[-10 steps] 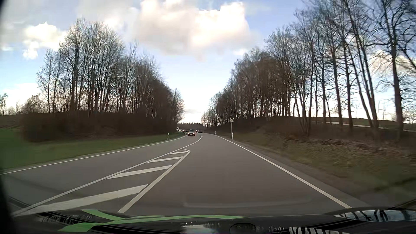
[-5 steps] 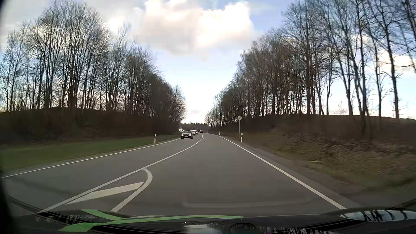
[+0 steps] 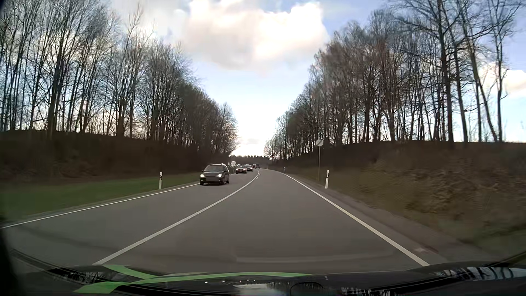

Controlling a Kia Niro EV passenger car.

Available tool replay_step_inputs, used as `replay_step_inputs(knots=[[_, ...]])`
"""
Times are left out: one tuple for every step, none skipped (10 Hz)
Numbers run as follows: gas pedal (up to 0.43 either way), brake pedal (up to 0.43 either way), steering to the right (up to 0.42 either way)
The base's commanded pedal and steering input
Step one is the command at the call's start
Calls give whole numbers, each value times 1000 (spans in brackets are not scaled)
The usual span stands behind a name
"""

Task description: Follow the waypoints while adhering to traffic rules and regulations

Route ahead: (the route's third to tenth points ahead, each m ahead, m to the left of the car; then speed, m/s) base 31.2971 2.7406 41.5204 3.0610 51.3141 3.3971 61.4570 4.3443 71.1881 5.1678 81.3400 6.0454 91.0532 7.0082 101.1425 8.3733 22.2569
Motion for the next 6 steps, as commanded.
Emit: replay_step_inputs(knots=[[228,0,-12],[240,0,-11],[248,0,-11],[248,0,-10],[248,0,-10],[248,0,-10]])
